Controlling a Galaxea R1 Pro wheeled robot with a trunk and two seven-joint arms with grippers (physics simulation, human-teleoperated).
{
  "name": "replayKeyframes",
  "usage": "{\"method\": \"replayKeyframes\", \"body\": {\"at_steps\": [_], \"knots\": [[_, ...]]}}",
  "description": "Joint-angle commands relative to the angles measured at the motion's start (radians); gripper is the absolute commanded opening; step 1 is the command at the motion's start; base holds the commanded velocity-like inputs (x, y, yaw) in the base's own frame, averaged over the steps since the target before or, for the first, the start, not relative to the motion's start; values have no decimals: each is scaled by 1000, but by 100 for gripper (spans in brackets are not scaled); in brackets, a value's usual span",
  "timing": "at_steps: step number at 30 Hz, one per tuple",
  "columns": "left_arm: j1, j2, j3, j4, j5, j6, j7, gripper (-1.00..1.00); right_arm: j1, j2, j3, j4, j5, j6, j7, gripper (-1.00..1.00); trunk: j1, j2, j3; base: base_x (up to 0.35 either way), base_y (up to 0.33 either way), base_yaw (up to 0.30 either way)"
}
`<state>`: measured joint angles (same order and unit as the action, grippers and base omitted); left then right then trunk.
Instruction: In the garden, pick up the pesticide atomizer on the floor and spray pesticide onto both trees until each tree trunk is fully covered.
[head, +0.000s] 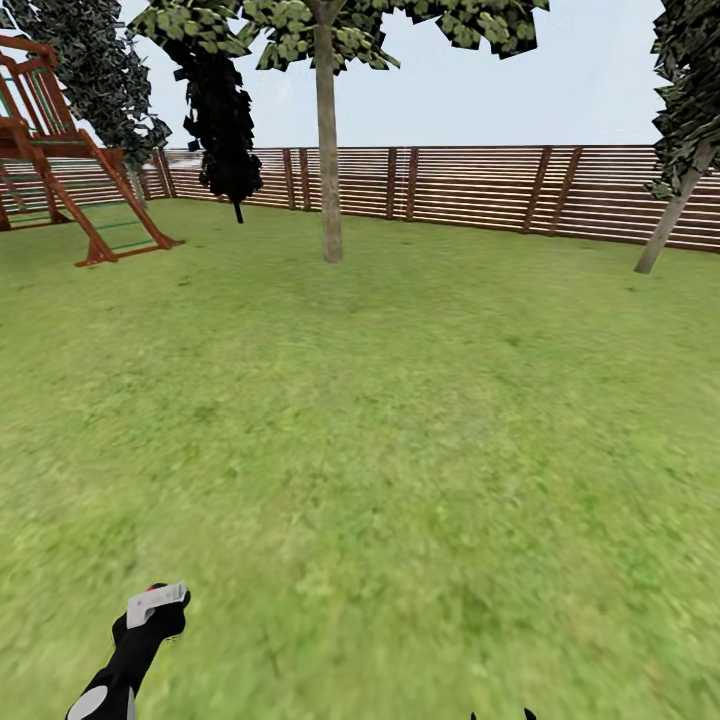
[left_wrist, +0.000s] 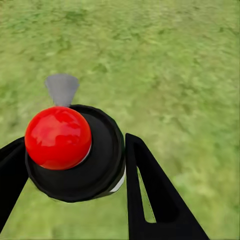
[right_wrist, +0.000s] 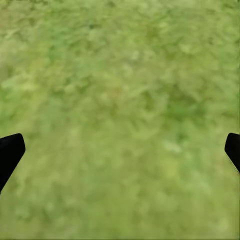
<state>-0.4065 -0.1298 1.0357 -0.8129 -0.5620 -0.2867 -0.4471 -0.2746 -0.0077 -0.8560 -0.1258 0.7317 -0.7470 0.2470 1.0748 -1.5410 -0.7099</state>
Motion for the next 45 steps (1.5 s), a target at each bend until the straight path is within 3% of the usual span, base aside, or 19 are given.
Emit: {"method": "replayKeyframes", "body": {"at_steps": [1, 3, 6, 45], "knots": [[0, -1, 0, -15, 11, 4, -1, -100, 0, 0, 0, 0, 0, 0, 0, 100, 0, 0, 0, 339, 0, 0], [0, -8, 4, -83, 46, 120, -155, -100, 0, 0, 0, 0, 0, 0, 0, 100, 0, 0, 0, 339, 0, 0], [0, -5, 6, -92, 58, 139, -179, -100, 0, 0, 0, 0, 0, 0, 0, 100, 0, 0, 0, 339, 0, 0], [0, -11, 1, -92, 59, 136, -180, -100, 0, 0, 0, 0, 0, 0, 0, 100, 0, 0, 0, 340, 0, 0]]}}
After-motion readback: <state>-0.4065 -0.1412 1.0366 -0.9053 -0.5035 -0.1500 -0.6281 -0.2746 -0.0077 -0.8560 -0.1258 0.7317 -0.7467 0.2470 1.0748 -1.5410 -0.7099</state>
